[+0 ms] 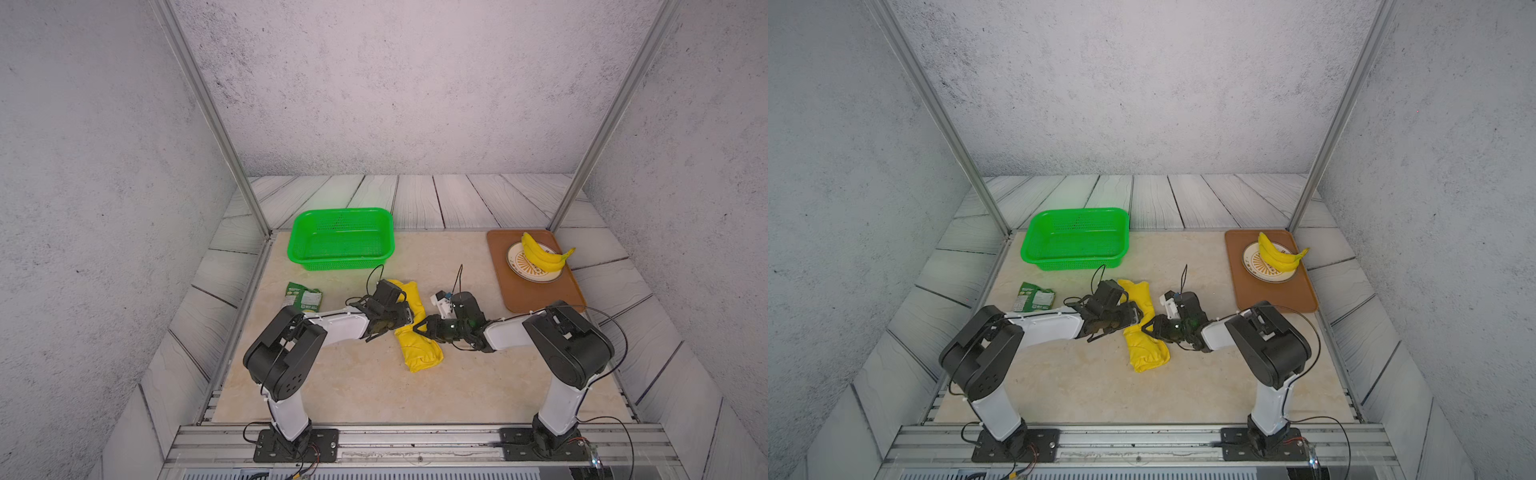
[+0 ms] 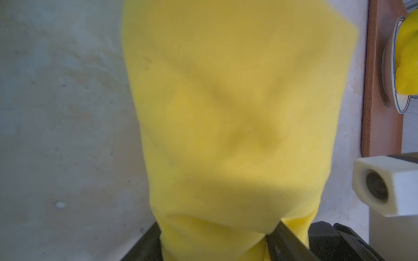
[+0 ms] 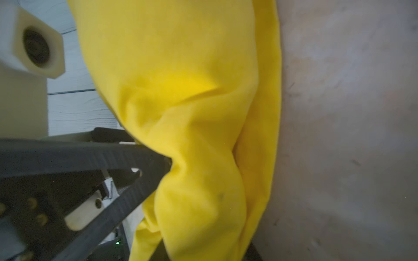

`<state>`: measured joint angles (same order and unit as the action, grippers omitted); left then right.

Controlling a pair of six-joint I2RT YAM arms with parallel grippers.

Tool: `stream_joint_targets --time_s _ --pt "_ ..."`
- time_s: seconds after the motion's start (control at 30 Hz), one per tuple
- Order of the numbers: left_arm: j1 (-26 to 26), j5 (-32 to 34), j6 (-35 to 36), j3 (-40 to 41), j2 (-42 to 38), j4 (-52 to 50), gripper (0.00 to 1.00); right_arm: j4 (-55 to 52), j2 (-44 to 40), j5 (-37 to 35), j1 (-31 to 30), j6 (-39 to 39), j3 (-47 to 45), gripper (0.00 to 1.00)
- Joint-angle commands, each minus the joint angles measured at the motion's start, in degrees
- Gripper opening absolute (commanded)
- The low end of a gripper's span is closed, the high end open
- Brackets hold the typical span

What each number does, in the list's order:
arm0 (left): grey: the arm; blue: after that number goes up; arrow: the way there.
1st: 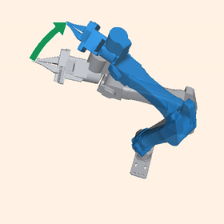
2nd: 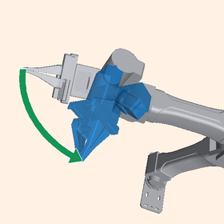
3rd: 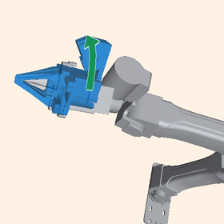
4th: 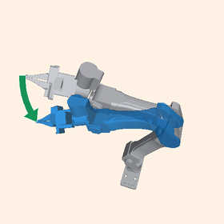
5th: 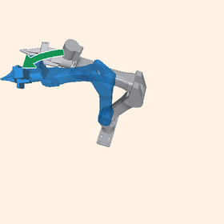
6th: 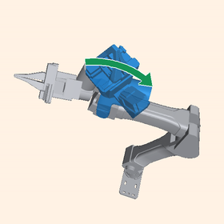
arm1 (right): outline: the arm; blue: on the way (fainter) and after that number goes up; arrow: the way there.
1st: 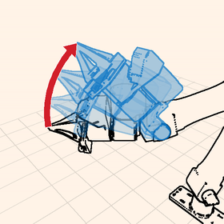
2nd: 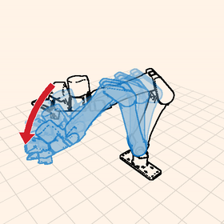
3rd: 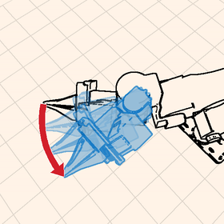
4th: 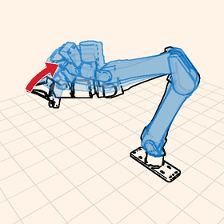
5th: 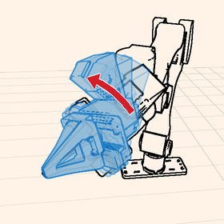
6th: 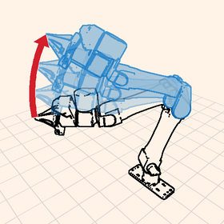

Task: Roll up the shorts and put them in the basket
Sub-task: Pick up the shorts from the center of the board.

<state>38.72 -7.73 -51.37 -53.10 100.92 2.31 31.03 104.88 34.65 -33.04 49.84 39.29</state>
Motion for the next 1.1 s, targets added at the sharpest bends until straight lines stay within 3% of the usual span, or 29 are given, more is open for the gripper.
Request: stream_joint_targets --time_s 0.0,0.17,0.37,0.43,0.53,0.73,1.07 --pt "-0.28 0.86 0.37 1.3 0.0 -2.24 0.71 4.16 2.68 1.36 -0.44 2.2 -0.83 0.21" --pt "-3.59 -0.08 1.25 3.94 -6.16 -1.92 0.79 9.9 1.76 2.74 0.11 3.68 -2.39 0.1" --pt "-8.64 -0.28 3.86 12.34 -19.96 -0.18 0.87 14.79 -1.38 4.14 0.52 3.26 -4.81 0.08" --pt "-10.29 -1.31 3.54 15.58 -23.87 1.53 0.98 16.96 -1.69 4.46 0.54 3.61 -5.5 0.07" --pt "-11.78 -3.65 2.48 19.68 -26.92 6.87 1.0 23.73 -1.8 5.52 0.56 5.81 -6.93 0.07" --pt "-12.05 -13.47 0.4 22.98 -26.34 17.7 0.99 28.75 -3.81 6.86 0.63 8.15 -7.23 0.06" --pt "-11.0 -20.5 -3.74 24.2 -19.76 33.47 0.98 27.66 -7.74 10.99 0.55 8.43 -6.31 0.06"
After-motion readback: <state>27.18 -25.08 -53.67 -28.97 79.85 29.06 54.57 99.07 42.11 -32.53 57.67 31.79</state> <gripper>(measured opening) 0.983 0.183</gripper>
